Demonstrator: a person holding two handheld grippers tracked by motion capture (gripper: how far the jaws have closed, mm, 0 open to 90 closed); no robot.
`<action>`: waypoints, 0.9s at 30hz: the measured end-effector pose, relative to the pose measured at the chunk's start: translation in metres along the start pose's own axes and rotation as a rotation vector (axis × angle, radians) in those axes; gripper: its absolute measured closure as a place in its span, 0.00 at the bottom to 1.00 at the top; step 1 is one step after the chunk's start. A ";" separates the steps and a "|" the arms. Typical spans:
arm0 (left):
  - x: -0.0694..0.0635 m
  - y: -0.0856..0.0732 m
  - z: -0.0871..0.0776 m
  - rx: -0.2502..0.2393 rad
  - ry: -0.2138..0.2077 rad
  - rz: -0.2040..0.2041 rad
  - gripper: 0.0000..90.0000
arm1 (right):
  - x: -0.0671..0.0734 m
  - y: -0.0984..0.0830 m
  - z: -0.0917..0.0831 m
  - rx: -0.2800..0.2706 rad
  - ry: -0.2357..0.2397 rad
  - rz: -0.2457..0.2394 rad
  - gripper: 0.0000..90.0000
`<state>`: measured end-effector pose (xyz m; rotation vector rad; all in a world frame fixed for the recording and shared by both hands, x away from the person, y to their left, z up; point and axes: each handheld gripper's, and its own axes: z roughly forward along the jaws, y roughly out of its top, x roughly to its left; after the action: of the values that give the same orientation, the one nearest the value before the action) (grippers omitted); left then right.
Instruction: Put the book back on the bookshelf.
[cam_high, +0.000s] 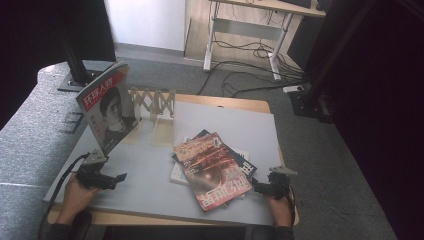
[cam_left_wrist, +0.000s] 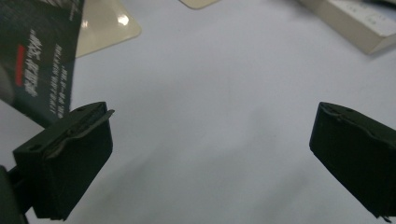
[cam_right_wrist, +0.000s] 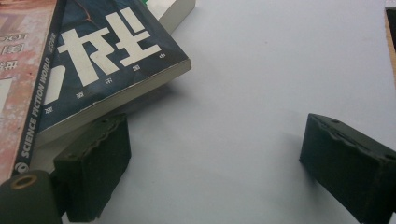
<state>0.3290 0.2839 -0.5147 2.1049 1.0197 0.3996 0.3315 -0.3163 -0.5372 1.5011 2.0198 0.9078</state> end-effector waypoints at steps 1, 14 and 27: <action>-0.001 -0.001 0.002 0.012 0.000 0.003 0.00 | 0.000 0.000 0.000 0.000 0.000 0.000 0.09; -0.010 -0.001 0.017 0.129 0.010 0.045 0.00 | 0.000 0.000 0.000 0.001 -0.002 -0.002 0.09; -0.010 -0.001 0.018 0.129 0.010 0.045 0.00 | -0.001 0.000 -0.004 0.004 0.008 -0.008 0.14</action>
<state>0.3320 0.2681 -0.5267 2.2458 1.0295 0.3759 0.3292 -0.3180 -0.5346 1.4922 2.0329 0.9080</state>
